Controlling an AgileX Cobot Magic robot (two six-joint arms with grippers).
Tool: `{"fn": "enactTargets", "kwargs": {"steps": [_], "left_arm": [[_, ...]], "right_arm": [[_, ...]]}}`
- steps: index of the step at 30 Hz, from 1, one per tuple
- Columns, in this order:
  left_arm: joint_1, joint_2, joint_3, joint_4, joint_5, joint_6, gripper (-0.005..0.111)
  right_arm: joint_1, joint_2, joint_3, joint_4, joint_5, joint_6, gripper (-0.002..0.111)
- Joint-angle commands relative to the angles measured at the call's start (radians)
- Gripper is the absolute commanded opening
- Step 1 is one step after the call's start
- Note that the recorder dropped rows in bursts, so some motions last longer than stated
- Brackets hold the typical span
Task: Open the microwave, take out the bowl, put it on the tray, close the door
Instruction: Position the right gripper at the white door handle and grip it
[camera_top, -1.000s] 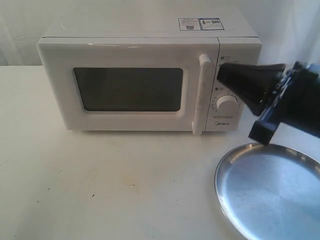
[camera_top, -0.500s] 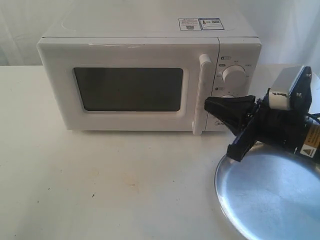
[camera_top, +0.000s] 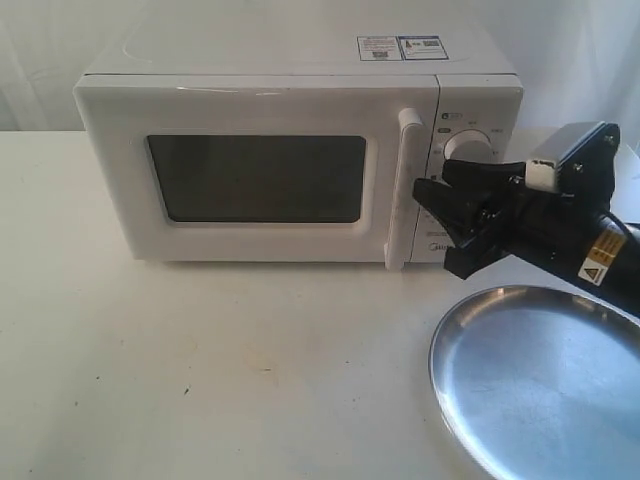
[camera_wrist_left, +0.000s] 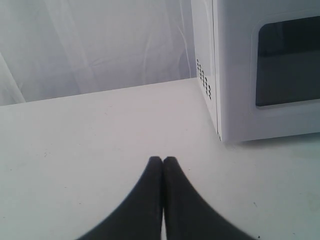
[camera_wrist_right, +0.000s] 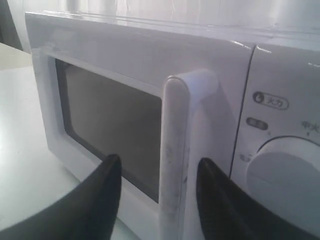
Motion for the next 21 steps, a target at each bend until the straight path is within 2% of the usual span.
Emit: {"fn": "enactTargets", "kwargs": {"steps": [1,7,13,15,17,18,21], "left_arm": [[-0.001,-0.002,-0.003,-0.008,-0.005,0.0,0.0],[-0.001,-0.002,-0.003,-0.008,-0.005,0.0,0.0],[-0.001,-0.002,-0.003,-0.008,-0.005,0.0,0.0],[-0.001,-0.002,-0.003,-0.008,-0.005,0.0,0.0],[-0.001,-0.002,-0.003,-0.008,-0.005,0.0,0.0],[-0.001,-0.002,-0.003,-0.008,-0.005,0.0,0.0],[-0.001,-0.002,-0.003,-0.008,-0.005,0.0,0.0]], "right_arm": [[-0.005,0.027,-0.03,-0.004,0.011,-0.007,0.045],[-0.005,0.15,-0.174,-0.095,0.004,0.103,0.045],[-0.004,0.209,-0.234,-0.14,0.007,0.137,0.042],[-0.002,0.224,-0.255,-0.167,0.007,0.165,0.035],[-0.002,0.234,-0.27,-0.205,0.005,0.174,0.02],[-0.002,0.234,-0.272,-0.218,0.003,0.172,0.0],[-0.002,0.234,-0.275,-0.267,-0.044,0.132,0.0]]}}
